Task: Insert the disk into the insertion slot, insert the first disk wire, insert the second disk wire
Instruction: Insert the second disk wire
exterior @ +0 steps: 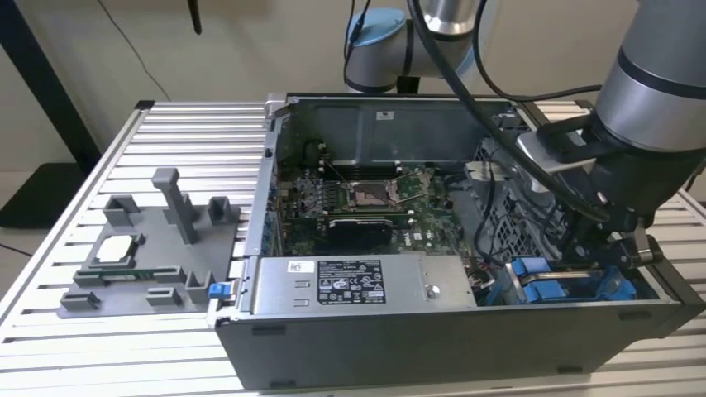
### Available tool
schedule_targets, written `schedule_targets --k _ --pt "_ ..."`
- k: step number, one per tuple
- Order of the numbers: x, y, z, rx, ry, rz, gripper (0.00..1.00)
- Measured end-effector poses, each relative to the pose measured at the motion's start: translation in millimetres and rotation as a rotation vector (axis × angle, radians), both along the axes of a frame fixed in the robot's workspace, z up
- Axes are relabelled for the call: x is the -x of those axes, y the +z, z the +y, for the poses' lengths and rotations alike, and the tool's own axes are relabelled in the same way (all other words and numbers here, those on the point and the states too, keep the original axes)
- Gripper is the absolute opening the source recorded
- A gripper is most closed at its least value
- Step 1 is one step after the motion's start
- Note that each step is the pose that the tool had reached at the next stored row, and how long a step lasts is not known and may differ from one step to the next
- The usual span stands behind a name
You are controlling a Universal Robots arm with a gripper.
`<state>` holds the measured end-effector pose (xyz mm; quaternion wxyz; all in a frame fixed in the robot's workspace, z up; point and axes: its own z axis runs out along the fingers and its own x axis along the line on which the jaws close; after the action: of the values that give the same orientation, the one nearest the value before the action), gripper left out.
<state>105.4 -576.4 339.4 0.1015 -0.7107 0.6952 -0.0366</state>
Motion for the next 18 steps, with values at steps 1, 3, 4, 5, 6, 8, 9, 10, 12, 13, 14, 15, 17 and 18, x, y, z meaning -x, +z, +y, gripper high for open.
schedule_targets --k 1,3,4,5,6,8,9,10,12,13,14,15,17,18 --pt "0.0 0.0 -0.2 0.0000 0.000 0.0002 0.00" --pt "0.0 -0.1 -0.4 0.0000 0.000 0.0012 0.00" --pt "0.0 -0.2 -0.4 0.0002 0.000 0.0016 0.00" --pt "0.0 -0.7 -0.4 0.0000 0.000 0.0016 0.00" --pt "0.0 -1.3 -0.4 -0.0001 0.000 0.0017 0.00" --pt "0.0 -2.3 -0.4 0.0000 -0.001 0.0018 0.00" --pt "0.0 -2.9 -0.4 0.0000 -0.001 0.0017 0.00" --pt "0.0 -3.5 -0.4 0.0003 -0.002 0.0017 0.00" --pt "0.0 -6.0 -0.5 0.0009 -0.004 0.0018 0.00" --pt "0.0 -7.4 -0.5 0.0021 -0.005 0.0017 0.00" --pt "0.0 -9.3 -0.4 0.0030 -0.005 0.0017 0.00" --pt "0.1 -10.0 -0.4 0.0012 -0.006 0.0021 0.00" --pt "0.0 -7.8 -0.4 -0.0014 -0.006 0.0038 1.00" --pt "0.0 -4.0 -0.4 -0.0008 -0.006 0.0050 1.00"
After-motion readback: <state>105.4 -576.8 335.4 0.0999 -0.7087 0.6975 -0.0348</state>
